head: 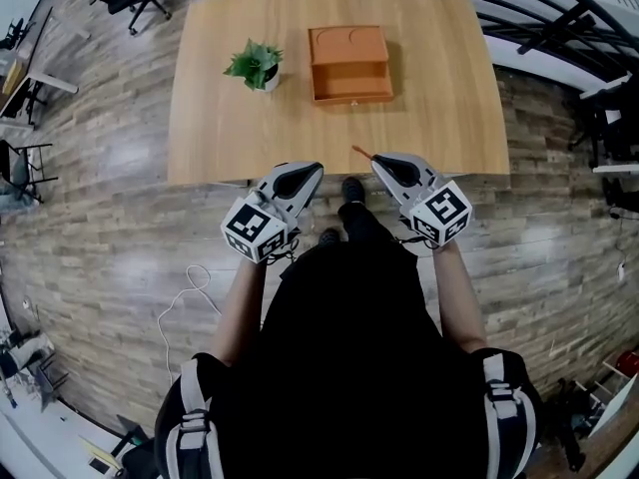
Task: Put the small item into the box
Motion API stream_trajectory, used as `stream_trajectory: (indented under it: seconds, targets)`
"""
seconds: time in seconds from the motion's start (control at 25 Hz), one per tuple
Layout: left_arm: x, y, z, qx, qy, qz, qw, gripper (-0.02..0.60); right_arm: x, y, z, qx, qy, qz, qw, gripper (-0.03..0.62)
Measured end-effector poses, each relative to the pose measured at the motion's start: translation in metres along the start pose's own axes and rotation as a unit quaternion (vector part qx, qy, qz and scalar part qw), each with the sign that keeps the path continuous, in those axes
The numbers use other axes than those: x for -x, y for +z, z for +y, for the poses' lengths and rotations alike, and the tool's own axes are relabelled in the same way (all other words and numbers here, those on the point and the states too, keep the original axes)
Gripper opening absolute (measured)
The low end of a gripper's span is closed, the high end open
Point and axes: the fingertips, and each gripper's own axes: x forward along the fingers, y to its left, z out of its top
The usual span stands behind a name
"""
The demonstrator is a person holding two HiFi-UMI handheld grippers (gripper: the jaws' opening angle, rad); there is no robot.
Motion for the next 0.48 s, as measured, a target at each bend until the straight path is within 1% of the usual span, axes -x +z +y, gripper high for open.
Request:
stream_trajectory:
  seconds: [0.28, 0.48]
  targets:
    - [-0.051, 0.022, 0.027, -0.017, 0.011, 0.012, 0.9997, 0.023, -0.017, 0.009, -0.062, 0.0, 0.016, 0.005, 1.0, 0.031]
    - [-0.075, 0.029, 0.047, -0.011, 0.033, 0.023, 0.9991, 0.023, -0.03, 0.013, -0.098, -0.005, 0.033, 0.007, 0.999, 0.031]
